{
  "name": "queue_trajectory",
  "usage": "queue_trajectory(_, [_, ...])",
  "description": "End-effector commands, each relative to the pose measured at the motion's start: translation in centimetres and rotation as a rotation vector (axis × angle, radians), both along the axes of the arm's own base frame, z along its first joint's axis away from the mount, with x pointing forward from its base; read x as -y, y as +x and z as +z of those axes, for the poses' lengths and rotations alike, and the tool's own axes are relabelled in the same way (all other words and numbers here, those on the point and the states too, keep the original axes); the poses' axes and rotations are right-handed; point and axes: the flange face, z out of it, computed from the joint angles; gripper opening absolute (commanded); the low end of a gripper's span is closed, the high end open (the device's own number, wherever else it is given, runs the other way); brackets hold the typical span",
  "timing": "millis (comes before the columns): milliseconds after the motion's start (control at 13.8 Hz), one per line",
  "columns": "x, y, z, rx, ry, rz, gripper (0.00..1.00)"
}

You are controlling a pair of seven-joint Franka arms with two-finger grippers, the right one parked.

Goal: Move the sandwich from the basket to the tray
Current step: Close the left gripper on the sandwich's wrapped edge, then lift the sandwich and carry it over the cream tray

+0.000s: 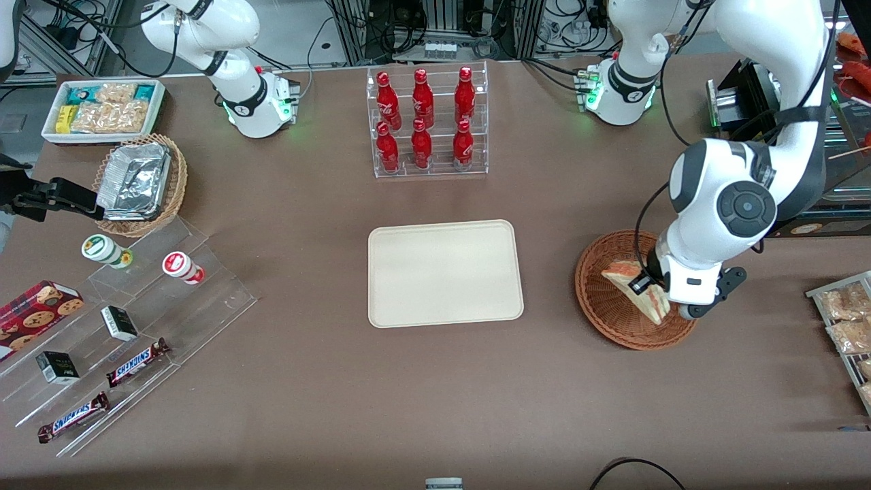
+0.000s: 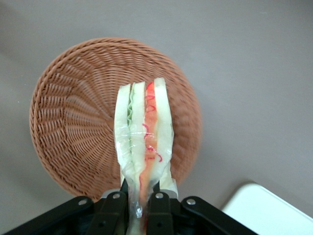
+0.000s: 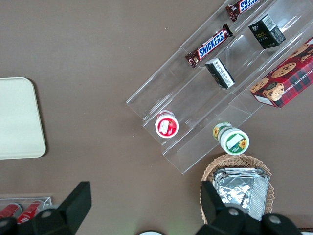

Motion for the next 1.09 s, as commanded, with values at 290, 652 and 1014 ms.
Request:
queue_trajectory(290, [20.0,-5.3,-0.6,0.001,0.028,-0.225,0.00])
queue_trajectory(652, [29.7,-7.8,-7.2,-0.007,0.097,-0.399,0.00])
queue_trajectory(1014, [33.8,-9.3,-10.2,0.059,0.033,-0.459,0.00])
